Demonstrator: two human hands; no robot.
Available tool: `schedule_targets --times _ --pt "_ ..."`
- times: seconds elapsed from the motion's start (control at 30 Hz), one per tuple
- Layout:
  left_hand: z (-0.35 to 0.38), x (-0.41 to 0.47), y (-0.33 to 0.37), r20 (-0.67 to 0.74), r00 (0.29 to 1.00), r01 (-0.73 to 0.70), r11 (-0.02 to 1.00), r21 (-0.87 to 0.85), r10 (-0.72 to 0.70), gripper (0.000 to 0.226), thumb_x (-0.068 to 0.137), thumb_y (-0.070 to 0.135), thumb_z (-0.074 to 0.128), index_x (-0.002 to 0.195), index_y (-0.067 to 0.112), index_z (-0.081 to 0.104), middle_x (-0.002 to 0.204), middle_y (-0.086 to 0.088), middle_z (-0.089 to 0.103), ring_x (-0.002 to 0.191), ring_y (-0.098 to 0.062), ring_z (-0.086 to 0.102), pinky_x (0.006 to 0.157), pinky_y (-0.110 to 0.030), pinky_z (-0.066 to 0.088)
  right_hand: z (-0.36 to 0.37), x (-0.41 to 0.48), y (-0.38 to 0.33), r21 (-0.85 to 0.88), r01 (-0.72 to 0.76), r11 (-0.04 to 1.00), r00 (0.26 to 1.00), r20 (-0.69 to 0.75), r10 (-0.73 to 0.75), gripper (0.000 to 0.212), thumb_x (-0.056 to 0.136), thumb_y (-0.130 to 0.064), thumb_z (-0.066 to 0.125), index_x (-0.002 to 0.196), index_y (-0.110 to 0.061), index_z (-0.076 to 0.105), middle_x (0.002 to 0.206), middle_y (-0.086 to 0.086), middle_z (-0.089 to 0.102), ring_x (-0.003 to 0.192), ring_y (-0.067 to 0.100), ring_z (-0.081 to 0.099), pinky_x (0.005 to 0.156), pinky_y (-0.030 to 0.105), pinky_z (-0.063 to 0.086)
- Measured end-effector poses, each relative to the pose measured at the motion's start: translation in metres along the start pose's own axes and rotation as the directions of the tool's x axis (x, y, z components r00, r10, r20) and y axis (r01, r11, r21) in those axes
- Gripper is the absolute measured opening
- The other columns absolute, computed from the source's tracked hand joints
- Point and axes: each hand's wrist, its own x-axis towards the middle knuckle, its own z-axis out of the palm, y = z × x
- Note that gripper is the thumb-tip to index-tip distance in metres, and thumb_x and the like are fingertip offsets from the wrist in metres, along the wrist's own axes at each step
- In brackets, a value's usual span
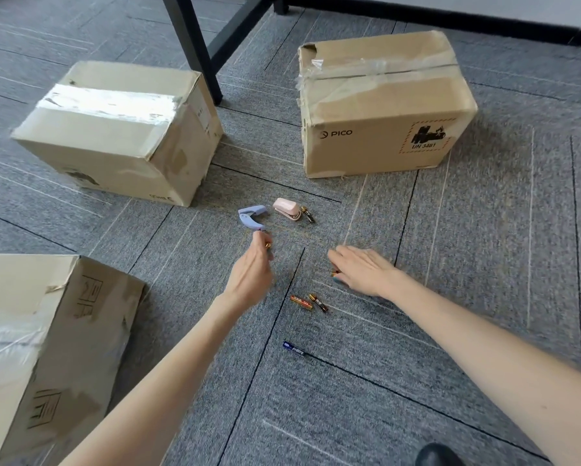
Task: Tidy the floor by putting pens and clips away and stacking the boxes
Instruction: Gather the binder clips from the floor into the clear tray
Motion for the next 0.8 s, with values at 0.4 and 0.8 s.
schedule_targets --times 0.4,0.8 --pt "0.003 -0.035 -0.029 -0.132 0.830 0.558 0.813 0.168 -0.542 0.042 0.094 0.041 0.053 0.108 0.005 0.036 0.094 -0.014 0.064 0.076 -0.029 0.057 0.062 -0.036 0.038 0.010 0.002 -0.053 0.204 -0.014 0.979 1.000 -0.013 0.017 0.036 0.105 -0.024 0.027 0.132 -0.001 0.035 0.070 -0.002 0.045 0.053 0.008 0.039 0.046 0.020 0.032" --pt "0.006 -0.031 -0.019 -0.081 0.886 0.457 0.890 -0.008 -0.456 0.020 0.094 0.013 0.037 0.111 0.002 0.038 0.093 -0.013 0.057 0.083 -0.029 0.057 0.068 -0.038 0.043 0.017 -0.009 -0.051 0.307 -0.128 0.943 0.991 0.082 0.108 0.022 0.097 -0.035 0.051 0.097 -0.014 0.048 0.077 -0.004 0.050 0.058 0.008 0.039 0.050 0.017 0.028"
